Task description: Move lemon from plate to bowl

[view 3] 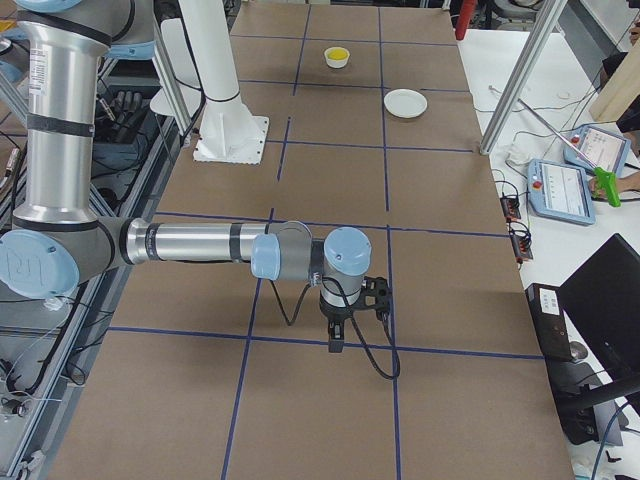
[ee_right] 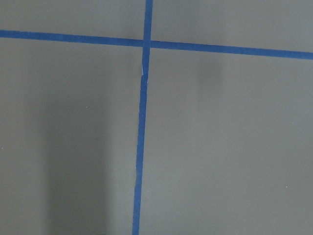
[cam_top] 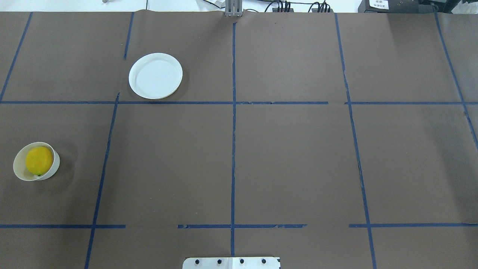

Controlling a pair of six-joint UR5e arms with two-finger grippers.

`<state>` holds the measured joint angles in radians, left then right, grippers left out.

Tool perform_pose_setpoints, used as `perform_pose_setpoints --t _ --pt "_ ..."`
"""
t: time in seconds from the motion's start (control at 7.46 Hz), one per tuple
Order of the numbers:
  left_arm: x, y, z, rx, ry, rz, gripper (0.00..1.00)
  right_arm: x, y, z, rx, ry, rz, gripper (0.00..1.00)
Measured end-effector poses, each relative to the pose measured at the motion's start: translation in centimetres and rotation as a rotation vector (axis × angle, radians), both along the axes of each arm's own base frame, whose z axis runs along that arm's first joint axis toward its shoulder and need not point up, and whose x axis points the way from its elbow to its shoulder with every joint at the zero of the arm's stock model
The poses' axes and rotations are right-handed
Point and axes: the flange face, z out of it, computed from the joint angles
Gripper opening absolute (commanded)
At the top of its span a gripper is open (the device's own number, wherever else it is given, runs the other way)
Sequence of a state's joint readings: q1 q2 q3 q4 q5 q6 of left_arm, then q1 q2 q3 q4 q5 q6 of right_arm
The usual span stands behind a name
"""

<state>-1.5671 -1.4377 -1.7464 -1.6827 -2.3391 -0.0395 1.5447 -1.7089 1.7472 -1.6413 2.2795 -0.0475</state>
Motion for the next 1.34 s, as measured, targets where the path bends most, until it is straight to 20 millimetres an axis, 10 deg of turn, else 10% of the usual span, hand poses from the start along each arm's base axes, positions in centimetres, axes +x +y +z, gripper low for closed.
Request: perform_pose_setpoints --t 1.34 --pt "-0.68 0.68 0.74 -0.137 0.063 -0.02 1.0 0.0 0.0 0.0 0.0 0.0 0.0 1.0"
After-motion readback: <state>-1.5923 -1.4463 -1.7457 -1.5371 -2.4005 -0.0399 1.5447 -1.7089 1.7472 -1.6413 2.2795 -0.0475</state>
